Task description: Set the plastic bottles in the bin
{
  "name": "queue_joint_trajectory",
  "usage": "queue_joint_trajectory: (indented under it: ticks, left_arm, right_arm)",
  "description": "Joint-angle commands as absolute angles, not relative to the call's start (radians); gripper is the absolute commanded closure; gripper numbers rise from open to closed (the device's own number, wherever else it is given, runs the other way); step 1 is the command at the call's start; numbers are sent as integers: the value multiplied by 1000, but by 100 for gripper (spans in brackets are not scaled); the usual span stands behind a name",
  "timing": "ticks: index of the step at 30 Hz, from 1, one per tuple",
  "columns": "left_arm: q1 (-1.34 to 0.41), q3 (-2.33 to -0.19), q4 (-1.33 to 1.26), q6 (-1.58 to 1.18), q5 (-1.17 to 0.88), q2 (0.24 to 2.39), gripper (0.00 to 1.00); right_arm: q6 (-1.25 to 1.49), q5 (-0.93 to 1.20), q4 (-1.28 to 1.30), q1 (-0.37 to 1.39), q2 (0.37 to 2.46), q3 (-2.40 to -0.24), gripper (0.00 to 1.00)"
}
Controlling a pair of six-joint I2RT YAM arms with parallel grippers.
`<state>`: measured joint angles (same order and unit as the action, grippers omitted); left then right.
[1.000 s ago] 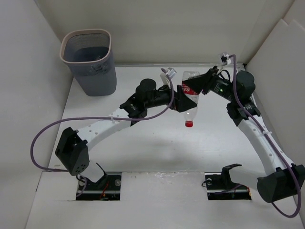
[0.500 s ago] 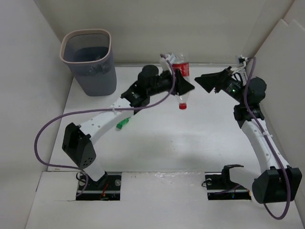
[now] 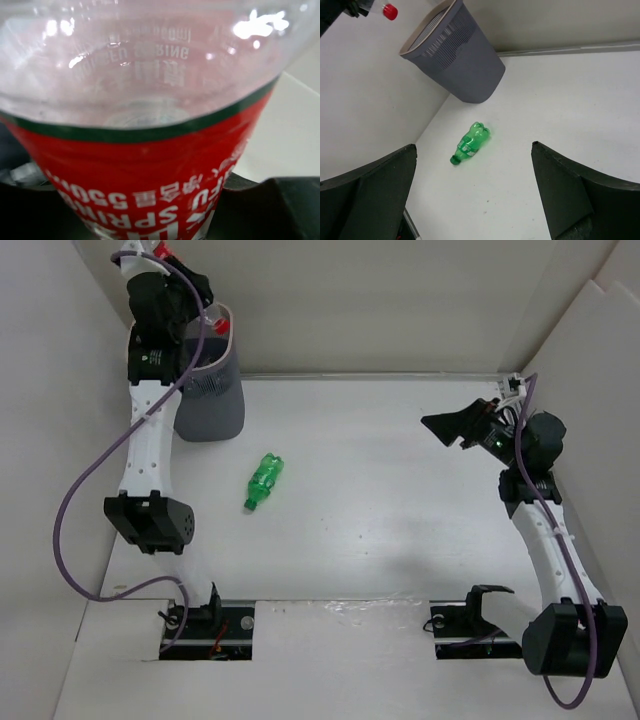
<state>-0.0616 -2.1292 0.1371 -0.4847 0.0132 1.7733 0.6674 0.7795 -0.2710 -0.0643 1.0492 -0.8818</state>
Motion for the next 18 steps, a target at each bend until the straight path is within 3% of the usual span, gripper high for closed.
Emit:
queue_joint_trajectory:
  ticks: [1, 3, 5, 6, 7, 9, 10, 13, 18]
  left_arm:
    - [53, -2160, 155, -524, 49, 1851, 100]
    - [92, -2204, 184, -538, 29, 1900, 90]
    - [115, -2287, 212, -538, 41, 1968, 71]
    - [115, -2302, 212, -517, 41, 1982, 57]
    - [115, -2313, 212, -502, 41, 1993, 27]
    - [115, -2313, 195, -502, 51, 1993, 5]
    - [115, -2304, 181, -492, 51, 1993, 0]
    - [115, -2332, 181, -466, 25, 1970, 0]
    - [115, -2254, 253, -466, -6, 1835, 0]
  right_arm:
    - [623, 799, -288, -57, 1049, -871, 0]
    - [612, 799, -288, -48, 1058, -871, 0]
    - [601, 799, -288, -38, 1078, -881, 0]
    - [601, 799, -288, -23, 1078, -890, 0]
    - [586, 789, -276, -3, 1078, -890, 0]
    - [543, 759, -243, 18, 1078, -902, 0]
    - [528, 711, -220, 29, 1078, -902, 0]
    - [468, 612, -118, 98, 1088, -939, 0]
    - [445, 234, 27, 400, 1169, -1056, 0]
